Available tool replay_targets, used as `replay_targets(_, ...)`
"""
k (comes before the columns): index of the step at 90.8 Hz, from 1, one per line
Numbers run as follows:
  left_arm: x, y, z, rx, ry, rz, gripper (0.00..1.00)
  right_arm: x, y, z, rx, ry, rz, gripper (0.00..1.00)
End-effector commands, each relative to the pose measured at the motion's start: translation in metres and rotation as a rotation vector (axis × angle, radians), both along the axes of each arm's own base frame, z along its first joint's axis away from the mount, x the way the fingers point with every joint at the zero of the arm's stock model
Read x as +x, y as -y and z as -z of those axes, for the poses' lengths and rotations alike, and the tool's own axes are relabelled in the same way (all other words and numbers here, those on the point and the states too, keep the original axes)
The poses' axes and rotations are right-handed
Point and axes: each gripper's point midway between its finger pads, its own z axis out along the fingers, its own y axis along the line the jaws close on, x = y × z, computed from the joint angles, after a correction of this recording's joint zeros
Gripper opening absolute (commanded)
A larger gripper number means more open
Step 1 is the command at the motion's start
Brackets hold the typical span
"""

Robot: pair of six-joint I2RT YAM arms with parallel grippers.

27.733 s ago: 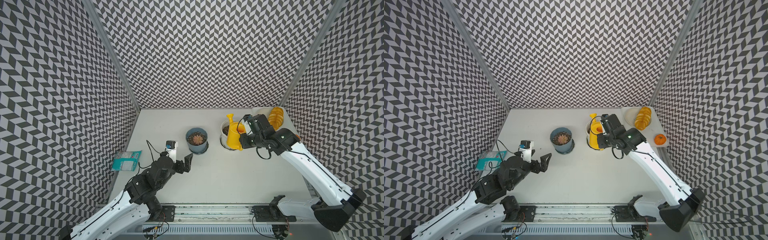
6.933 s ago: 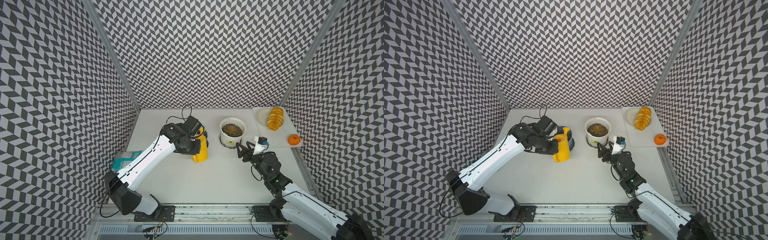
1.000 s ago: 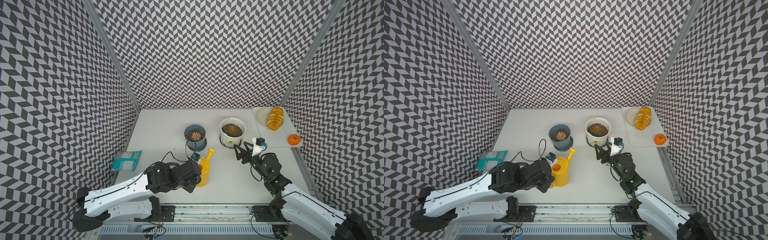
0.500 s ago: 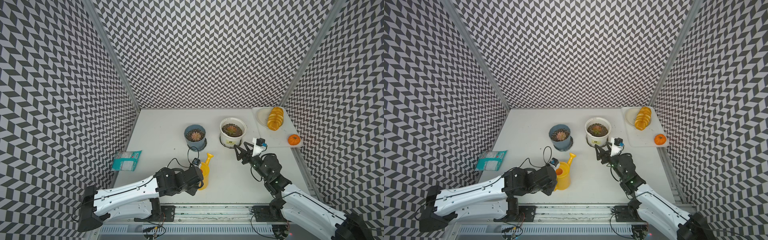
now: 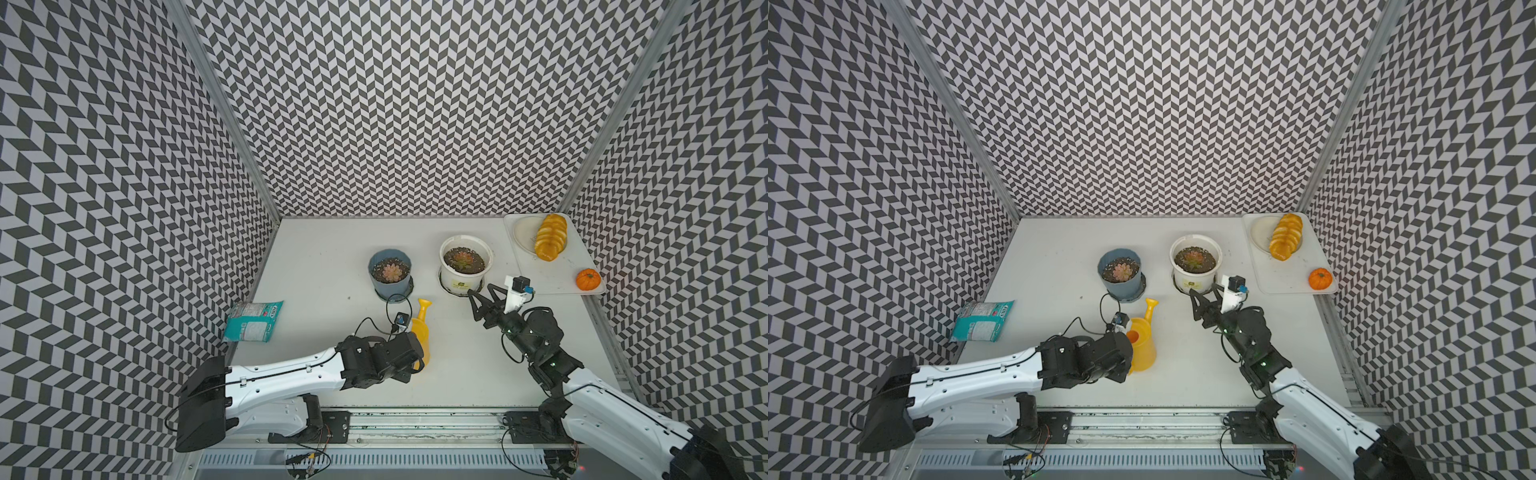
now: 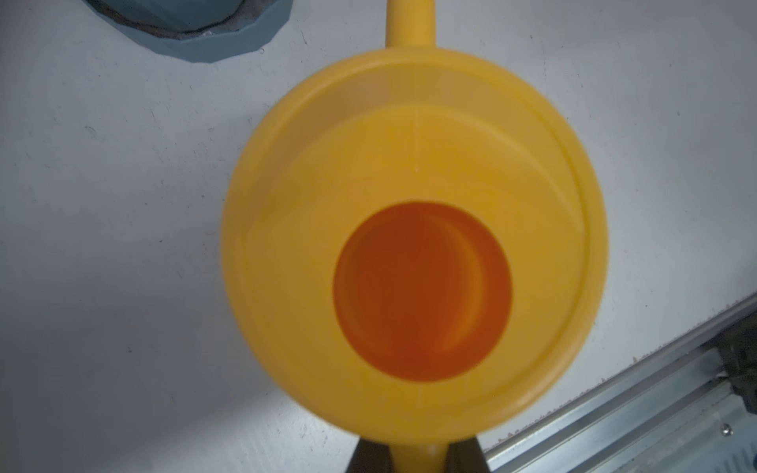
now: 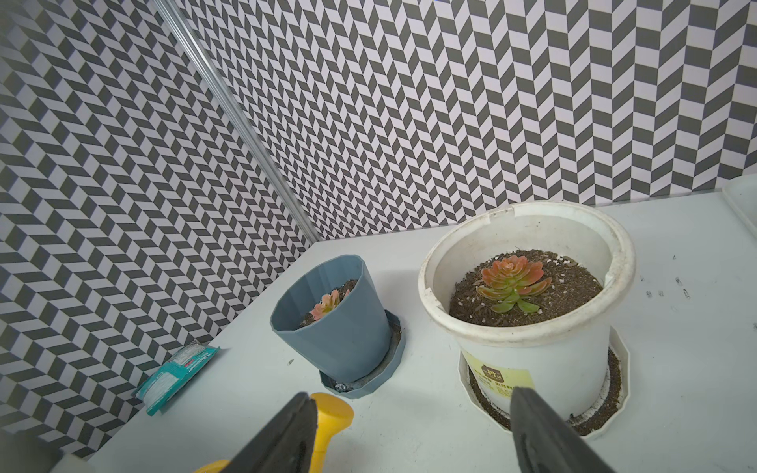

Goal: Water the succulent around the soil edge
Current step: Place the watering can at the center of the board.

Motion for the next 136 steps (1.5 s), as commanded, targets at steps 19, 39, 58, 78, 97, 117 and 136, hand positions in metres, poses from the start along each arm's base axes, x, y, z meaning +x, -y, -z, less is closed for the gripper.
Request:
replay_targets(19,0.029,0.024,0.005,-0.010,0.057,-0.090,0.06,0.000,0.002,-0.014,0.023,0.057,0.008,0.78)
replay_targets(39,0.043,0.023,0.010,0.058,0.083,-0.149,0.15,-0.001,0.002,-0.014,0.024,0.060,0.007,0.78)
replay_targets(58,0.041,0.038,0.016,0.057,0.055,-0.117,0.34,-0.001,0.003,-0.014,0.023,0.060,0.012,0.78)
replay_targets(78,0.044,0.043,0.011,0.058,0.063,-0.113,0.46,-0.001,0.003,-0.014,0.023,0.060,0.011,0.78)
replay_targets(97,0.038,0.057,-0.015,0.001,0.102,-0.021,0.52,-0.001,0.004,-0.014,0.024,0.062,0.014,0.78)
replay_targets(117,0.028,0.049,-0.044,-0.047,0.159,0.036,0.59,-0.001,0.006,-0.014,0.024,0.065,0.026,0.78)
replay_targets(136,0.027,0.017,-0.073,-0.074,0.220,-0.005,0.72,-0.002,0.011,-0.015,0.028,0.071,0.045,0.78)
